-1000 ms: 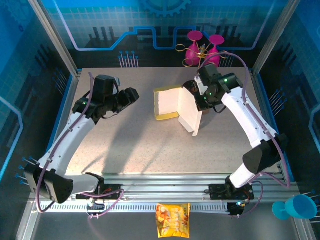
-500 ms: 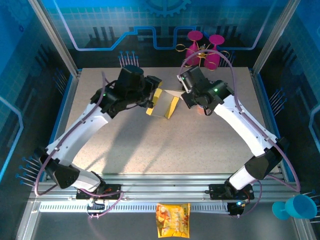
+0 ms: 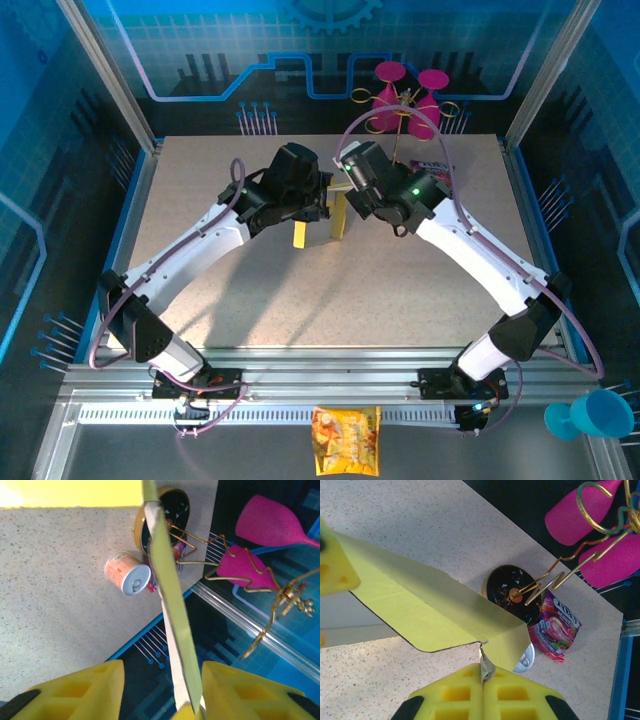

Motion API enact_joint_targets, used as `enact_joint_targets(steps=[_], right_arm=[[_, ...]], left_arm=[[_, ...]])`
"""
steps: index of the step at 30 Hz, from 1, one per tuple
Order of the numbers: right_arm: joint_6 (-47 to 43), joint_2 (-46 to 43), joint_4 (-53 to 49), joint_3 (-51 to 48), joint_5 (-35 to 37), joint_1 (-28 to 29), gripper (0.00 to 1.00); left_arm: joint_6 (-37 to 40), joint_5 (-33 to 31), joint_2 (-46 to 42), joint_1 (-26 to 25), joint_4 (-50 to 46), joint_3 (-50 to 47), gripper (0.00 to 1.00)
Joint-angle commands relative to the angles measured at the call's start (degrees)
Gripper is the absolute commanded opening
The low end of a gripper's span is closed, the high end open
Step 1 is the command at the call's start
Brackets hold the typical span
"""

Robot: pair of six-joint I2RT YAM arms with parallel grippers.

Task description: Fold the paper box

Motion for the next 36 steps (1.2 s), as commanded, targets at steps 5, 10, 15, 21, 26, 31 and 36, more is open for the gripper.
enact_joint_targets(steps=[5,10,15,21,26,31,36], right_arm=[[-6.4,-1.6,5.3,-3.6,1.5,2.9,0.00],[-13.7,-4.3,10.4,-8.0,2.5,5.0,0.10],[-10.1,-9.6,13.2,-6.8,-0.5,3.8,0.59],[23.5,-16.4,8.0,-6.7,-16.3,-8.6,0.70],[58.5,-18.8,13.8,-19.1,-32.5,-18.0,0.67],[85.9,-17.1,29.5,-31.2,-39.2,-18.0,0.66],[101.1,-12.3,43.3,-37.3,-39.9,-16.7,0.65]], left_arm=[[-1.8,-1.9,1.6,1.6,2.8,-1.6,0.25],[-0.8,-2.1,0.6,2.5,2.7,-3.0,0.00],[0.0,-0.2,-2.3,4.8,10.3,-8.9,0.00],[1.7,5.9,-4.9,9.7,15.8,-13.0,0.00],[1.5,13.6,-5.9,13.1,21.9,-17.9,0.00],[1.3,19.8,-7.2,16.2,27.5,-22.7,0.00],[1.3,25.1,-8.1,19.7,33.2,-27.4,0.00]])
